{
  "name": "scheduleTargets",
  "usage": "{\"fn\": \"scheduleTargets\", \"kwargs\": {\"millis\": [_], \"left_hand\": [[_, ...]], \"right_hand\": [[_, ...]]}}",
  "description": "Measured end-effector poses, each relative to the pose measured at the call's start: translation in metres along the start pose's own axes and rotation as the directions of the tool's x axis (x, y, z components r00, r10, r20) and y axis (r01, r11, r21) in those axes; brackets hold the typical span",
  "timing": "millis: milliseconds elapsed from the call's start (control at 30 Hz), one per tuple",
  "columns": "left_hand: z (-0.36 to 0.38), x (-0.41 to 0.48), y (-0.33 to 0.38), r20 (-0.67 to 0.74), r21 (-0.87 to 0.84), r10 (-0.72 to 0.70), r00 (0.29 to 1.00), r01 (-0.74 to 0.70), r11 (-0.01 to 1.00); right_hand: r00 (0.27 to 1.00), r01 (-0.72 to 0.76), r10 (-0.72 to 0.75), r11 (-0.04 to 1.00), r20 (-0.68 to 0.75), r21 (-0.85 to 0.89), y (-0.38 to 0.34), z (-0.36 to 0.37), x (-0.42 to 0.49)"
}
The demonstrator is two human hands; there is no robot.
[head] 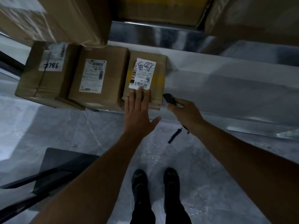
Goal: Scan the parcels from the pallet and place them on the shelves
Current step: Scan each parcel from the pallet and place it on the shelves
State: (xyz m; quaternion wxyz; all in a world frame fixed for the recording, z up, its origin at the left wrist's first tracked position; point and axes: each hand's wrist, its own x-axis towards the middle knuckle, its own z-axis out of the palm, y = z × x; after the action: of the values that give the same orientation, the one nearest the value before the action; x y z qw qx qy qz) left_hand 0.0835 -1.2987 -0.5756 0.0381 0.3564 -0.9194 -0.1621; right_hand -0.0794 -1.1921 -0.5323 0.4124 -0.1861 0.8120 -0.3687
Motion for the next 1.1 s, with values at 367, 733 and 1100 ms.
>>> {"fn": "scheduleTargets", "kwargs": {"millis": [367,733,1100], "left_hand": [[-0.105,-0.047,0.056,0.163,-0.225,-0.016,0.986,0.053,0.973],[-0.196,-0.165,0.24,0.249,-0.436,0.518,0.818,-0.383,0.815],[-0.202,-0.276,0.482,0.305,-0.377,0.823,0.48,-0.732,0.567]], "right_hand": [[0.985,-0.028,0.029,1.0,-0.172,0.006,-0.023,-0.067,-0.149],[0.889,-0.167,0.145,0.986,-0.434,-0.012,0.02,-0.173,-0.421],[0.665,-0.203,0.237,0.97,-0.708,0.134,0.15,-0.295,-0.642]]}}
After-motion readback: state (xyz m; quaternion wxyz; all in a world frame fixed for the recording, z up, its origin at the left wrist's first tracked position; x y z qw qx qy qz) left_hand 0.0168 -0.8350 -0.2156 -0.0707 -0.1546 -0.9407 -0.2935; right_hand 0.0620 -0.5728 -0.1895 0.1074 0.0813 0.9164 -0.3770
